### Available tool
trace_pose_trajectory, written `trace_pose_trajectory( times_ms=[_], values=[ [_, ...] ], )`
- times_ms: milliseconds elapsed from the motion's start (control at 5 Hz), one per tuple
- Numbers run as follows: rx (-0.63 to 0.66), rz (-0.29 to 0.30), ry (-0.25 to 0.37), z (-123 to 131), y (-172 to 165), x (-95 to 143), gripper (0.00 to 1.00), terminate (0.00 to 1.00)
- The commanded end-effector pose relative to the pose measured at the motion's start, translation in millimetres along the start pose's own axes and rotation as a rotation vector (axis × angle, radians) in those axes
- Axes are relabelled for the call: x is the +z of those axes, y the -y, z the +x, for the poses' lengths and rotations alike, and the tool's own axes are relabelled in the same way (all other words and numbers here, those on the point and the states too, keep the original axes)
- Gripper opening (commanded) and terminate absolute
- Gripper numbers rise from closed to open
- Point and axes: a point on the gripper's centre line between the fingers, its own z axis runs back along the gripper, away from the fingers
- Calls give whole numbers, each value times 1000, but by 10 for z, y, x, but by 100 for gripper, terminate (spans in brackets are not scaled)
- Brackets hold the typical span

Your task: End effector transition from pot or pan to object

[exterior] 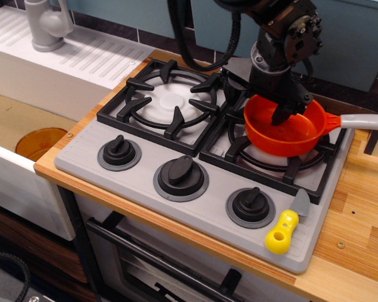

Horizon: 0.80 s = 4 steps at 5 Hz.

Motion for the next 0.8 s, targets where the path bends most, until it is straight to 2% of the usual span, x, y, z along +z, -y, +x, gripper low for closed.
trace_pose_trajectory(
  times_ms=[0,600],
  values=[
    [0,0,0,0,0,0,100,0],
    [19,14,-81,322,10,520,100,0]
  ],
)
